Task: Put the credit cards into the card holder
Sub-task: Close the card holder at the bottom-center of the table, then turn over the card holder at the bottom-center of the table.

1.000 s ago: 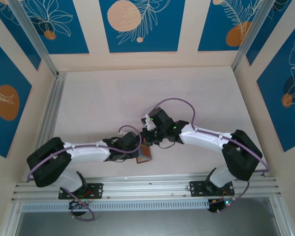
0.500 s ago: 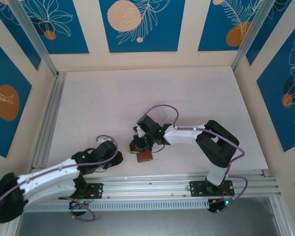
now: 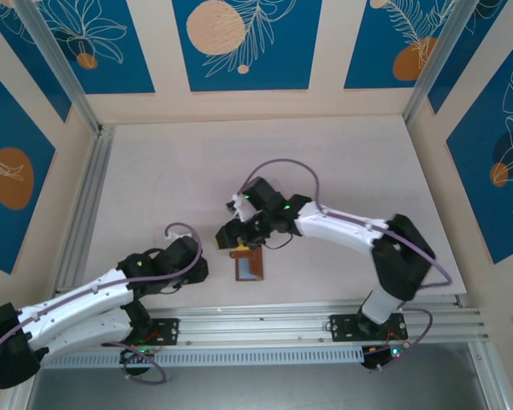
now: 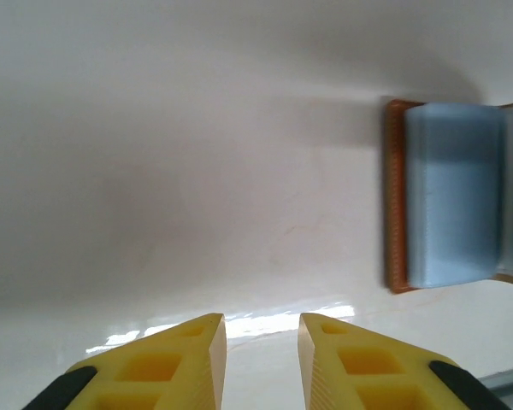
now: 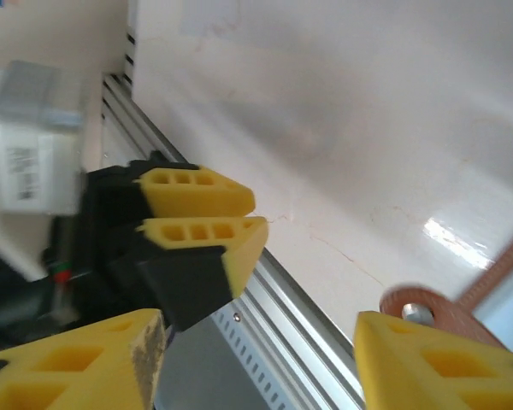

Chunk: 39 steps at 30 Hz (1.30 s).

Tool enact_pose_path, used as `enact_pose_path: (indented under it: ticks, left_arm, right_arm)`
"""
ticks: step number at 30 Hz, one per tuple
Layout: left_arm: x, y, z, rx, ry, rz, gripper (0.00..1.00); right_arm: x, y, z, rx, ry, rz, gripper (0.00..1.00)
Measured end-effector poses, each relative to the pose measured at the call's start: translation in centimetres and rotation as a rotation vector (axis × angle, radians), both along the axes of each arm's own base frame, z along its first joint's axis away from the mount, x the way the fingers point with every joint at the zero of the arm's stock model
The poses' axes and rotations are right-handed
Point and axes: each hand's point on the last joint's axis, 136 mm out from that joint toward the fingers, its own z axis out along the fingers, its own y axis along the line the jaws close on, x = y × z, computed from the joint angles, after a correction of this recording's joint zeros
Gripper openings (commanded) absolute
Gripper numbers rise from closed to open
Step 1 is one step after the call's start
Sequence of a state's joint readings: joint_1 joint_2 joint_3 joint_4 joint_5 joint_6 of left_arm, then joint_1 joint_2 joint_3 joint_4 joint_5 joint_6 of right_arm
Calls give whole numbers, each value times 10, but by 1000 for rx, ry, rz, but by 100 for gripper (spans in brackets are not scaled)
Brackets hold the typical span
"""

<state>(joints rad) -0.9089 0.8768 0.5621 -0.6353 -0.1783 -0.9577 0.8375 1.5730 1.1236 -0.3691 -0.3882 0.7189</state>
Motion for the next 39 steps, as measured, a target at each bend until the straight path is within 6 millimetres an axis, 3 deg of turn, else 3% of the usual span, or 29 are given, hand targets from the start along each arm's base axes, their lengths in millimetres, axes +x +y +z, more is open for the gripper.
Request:
enact_pose_path:
  ticks: [2, 4, 7, 9, 15, 20, 25, 31, 39]
  left_arm:
    - [9, -12, 13, 2, -16, -30, 29]
    - [16, -22, 24, -5, -37, -53, 29]
    - [23, -34, 36, -13, -57, -86, 29]
    - [25, -39, 39, -12, -57, -106, 29]
    - [34, -62, 49, -9, -48, -179, 30]
    - [41, -83, 39, 8, -9, -234, 30]
    - [40, -89, 13, 55, 52, -260, 29]
    - [41, -85, -11, 104, 96, -260, 28]
    - [31, -49, -59, 178, 182, -207, 27]
  right_arm:
    - [7, -29, 16, 11, -40, -64, 44]
    - [12, -58, 18, 2, -58, -137, 40]
    - [17, -101, -1, -61, -44, -247, 27]
    - [13, -113, -19, -115, -6, -272, 24]
    - [-2, -96, -81, -256, 103, -191, 19]
    - [-9, -78, -121, -348, 151, -130, 30]
    - [0, -61, -124, -387, 88, -104, 43]
    - [4, -57, -129, -429, 58, -99, 49]
    - [2, -62, -130, -454, 62, -93, 53]
